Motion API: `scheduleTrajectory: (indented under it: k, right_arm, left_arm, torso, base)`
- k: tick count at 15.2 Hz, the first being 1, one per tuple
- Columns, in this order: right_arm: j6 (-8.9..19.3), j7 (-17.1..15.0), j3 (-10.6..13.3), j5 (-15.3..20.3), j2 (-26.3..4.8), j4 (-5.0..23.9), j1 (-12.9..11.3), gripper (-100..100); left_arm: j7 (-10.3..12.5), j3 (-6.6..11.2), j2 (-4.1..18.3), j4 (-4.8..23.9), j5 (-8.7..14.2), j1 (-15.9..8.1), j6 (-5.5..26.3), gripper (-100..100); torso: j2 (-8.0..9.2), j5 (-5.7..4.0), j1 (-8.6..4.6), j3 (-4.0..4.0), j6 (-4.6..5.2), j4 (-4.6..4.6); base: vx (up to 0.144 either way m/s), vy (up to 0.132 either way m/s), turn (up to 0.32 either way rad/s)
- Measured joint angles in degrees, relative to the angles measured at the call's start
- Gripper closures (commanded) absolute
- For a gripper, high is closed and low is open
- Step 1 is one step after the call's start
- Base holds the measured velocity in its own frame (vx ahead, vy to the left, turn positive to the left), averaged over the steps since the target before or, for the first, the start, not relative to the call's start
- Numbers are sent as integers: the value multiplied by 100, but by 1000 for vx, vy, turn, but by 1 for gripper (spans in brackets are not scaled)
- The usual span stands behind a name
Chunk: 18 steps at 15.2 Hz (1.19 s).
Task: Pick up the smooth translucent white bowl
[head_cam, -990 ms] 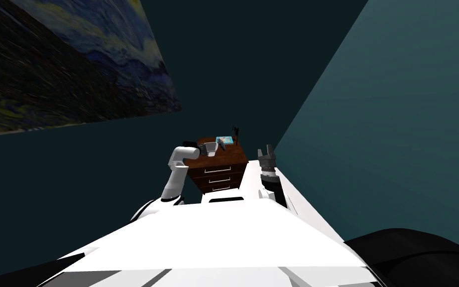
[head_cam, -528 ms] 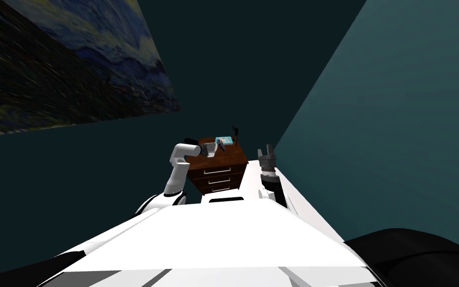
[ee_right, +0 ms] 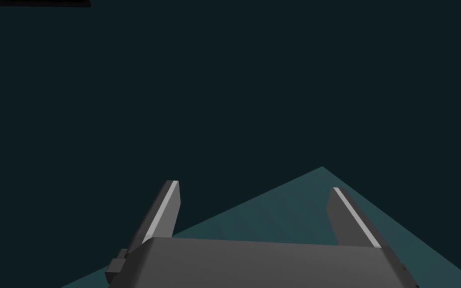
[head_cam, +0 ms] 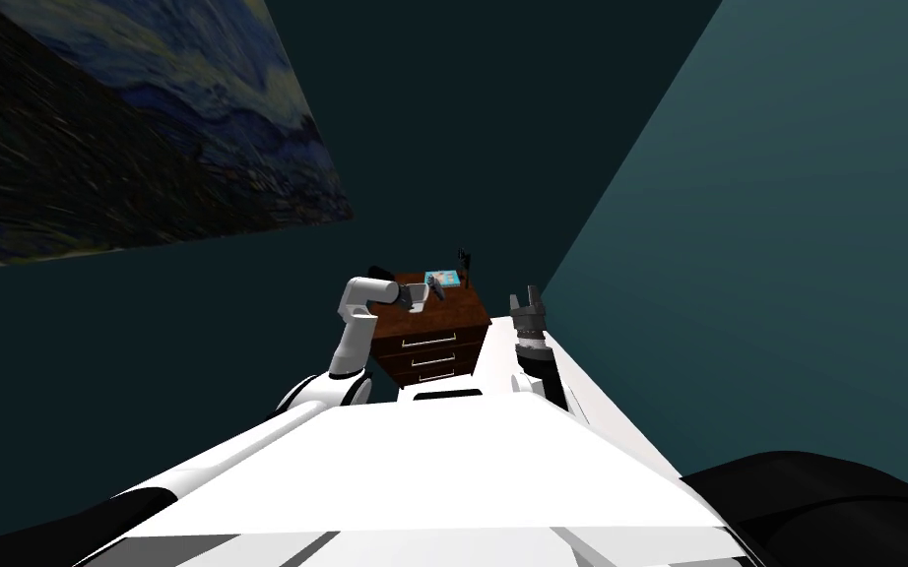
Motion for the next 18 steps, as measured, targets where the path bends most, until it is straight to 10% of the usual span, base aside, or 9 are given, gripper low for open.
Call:
scheduleTrajectory:
  k: [18]
  right_arm:
    - [0, 0, 0, 0, 0, 0, 0, 0]
  left_arm:
    - [177, 34, -62, 165, 60, -641, 1968, -100]
  torso:
    - [6, 0, -1, 3, 0, 1]
  base:
    - [25, 2, -16]
